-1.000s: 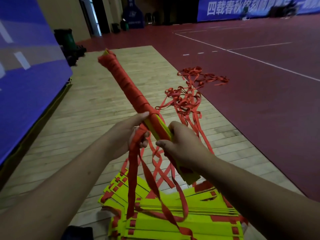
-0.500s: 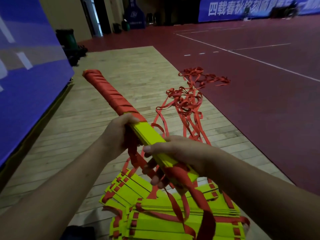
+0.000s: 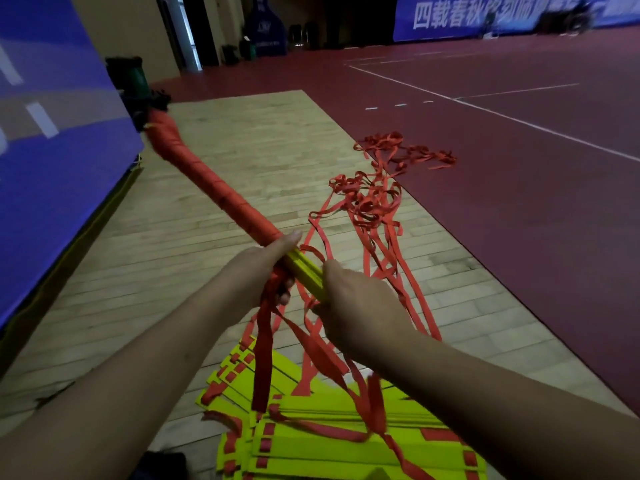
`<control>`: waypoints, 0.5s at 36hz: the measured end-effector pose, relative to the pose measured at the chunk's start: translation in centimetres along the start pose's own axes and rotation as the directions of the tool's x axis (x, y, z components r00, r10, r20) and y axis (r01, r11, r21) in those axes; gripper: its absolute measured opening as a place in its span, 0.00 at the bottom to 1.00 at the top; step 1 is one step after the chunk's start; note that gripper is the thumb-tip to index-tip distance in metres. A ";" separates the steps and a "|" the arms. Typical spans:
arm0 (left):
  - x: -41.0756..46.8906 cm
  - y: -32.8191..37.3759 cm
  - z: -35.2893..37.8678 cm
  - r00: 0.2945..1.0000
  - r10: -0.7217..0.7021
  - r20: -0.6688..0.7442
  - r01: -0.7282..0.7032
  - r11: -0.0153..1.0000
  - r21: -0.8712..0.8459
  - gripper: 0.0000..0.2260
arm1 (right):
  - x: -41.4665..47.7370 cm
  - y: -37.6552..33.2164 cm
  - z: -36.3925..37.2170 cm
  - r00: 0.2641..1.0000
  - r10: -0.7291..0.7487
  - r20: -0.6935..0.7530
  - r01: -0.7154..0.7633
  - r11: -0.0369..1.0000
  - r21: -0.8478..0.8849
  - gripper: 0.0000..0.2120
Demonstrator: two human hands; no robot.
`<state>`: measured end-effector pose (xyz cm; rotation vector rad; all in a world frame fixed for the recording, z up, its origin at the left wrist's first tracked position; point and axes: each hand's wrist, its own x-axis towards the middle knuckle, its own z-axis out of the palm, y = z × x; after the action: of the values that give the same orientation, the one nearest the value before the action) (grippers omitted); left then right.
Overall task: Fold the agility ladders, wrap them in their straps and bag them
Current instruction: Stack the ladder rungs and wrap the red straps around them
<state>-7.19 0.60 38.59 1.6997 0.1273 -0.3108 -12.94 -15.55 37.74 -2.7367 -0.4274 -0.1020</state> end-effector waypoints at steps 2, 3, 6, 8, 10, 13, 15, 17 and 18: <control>0.4 -0.2 -0.2 0.997 0.004 -0.071 -0.008 0.998 -0.056 0.15 | 0.2 0.0 0.1 1.000 -0.031 0.003 0.031 0.994 0.104 0.11; 0.5 -0.1 -0.4 0.995 -0.003 -0.101 -0.006 0.995 -0.095 0.13 | 0.4 0.1 0.0 0.999 -0.025 0.027 0.019 0.978 0.209 0.11; 0.8 0.3 -1.3 0.983 -0.020 -0.182 -0.024 0.971 -0.240 0.10 | 0.8 0.4 -0.8 0.984 0.036 0.176 -0.128 0.826 0.548 0.18; 1.1 0.3 -2.0 0.977 -0.020 -0.213 -0.044 0.956 -0.291 0.10 | 1.0 0.9 -1.1 0.950 0.049 0.309 -0.262 0.664 0.700 0.24; 1.3 0.1 -2.6 0.973 -0.032 -0.227 -0.044 0.946 -0.321 0.09 | 1.1 1.6 -1.3 0.904 0.007 0.428 -0.362 0.546 0.755 0.24; 1.5 -0.4 -3.4 0.969 -0.056 -0.242 -0.030 0.941 -0.337 0.10 | 1.2 2.9 -1.3 0.843 -0.081 0.532 -0.418 0.526 0.741 0.18; 1.6 -0.8 -3.9 0.968 -0.047 -0.247 -0.032 0.951 -0.306 0.10 | 1.5 3.7 -1.2 0.817 -0.081 0.572 -0.432 0.571 0.698 0.20; 1.8 -1.0 -4.4 0.964 -0.045 -0.261 -0.033 0.958 -0.285 0.10 | 1.8 4.5 -1.2 0.795 -0.073 0.603 -0.429 0.635 0.643 0.20; 1.9 -1.0 -4.7 0.961 -0.047 -0.272 -0.031 0.961 -0.276 0.11 | 1.9 4.8 -1.2 0.784 -0.071 0.617 -0.417 0.675 0.608 0.19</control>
<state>-5.05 5.16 37.66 1.4540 0.3682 -0.0543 -9.70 -19.75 37.39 -1.9148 -0.2533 0.8497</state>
